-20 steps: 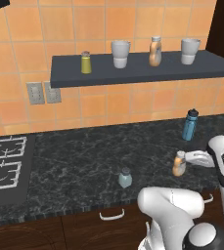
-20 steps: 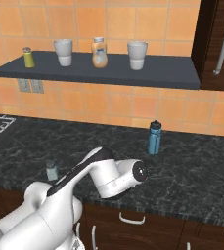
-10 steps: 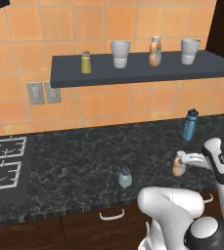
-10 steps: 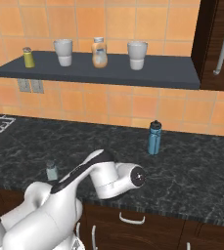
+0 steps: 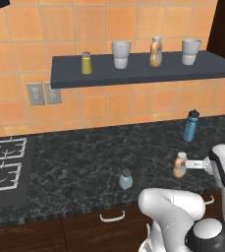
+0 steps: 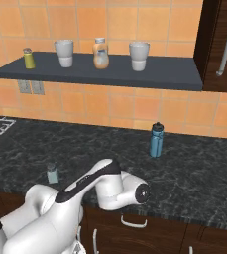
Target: Put the shaker and condiment bottle from the counter next to their counterparts in the cabinet.
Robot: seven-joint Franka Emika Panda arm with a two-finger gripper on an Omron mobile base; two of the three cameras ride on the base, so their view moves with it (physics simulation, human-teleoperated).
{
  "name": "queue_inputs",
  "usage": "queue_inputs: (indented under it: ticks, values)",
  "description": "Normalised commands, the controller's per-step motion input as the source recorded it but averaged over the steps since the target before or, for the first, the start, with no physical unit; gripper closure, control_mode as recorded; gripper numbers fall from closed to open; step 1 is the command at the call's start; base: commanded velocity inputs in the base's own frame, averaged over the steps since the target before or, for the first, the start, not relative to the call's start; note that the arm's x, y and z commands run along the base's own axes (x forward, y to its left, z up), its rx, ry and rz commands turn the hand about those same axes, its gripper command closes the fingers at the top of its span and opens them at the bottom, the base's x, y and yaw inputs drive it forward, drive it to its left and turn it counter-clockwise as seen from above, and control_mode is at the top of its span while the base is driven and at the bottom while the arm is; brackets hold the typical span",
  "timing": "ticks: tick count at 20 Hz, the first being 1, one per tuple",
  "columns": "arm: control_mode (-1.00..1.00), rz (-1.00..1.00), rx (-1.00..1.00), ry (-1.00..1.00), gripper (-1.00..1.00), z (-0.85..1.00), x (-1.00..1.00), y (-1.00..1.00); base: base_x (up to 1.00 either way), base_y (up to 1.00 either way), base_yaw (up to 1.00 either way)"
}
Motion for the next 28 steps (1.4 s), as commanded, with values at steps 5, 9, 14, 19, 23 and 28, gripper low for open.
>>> queue_inputs:
  ticks: [5,9,14,19,23,28]
  values:
    - [-1.00,0.00,0.03,-0.01,-1.00,0.00,0.00,0.00,0.00,0.00,0.00]
    - [-1.00,0.00,0.00,-0.05,-1.00,0.00,0.00,-0.01,0.00,0.00,0.00]
    - [-1.00,0.00,0.00,-0.17,-1.00,-0.01,0.00,0.00,0.00,0.00,0.00]
    - [-1.00,0.00,0.00,-0.12,-1.00,0.00,-0.01,0.00,0.00,0.00,0.00]
    - [-1.00,0.00,0.00,-0.19,-1.00,0.00,0.02,0.00,0.00,0.00,0.00]
    - [-1.00,0.00,0.00,-0.13,-1.00,0.00,0.21,0.00,0.00,0.00,0.00]
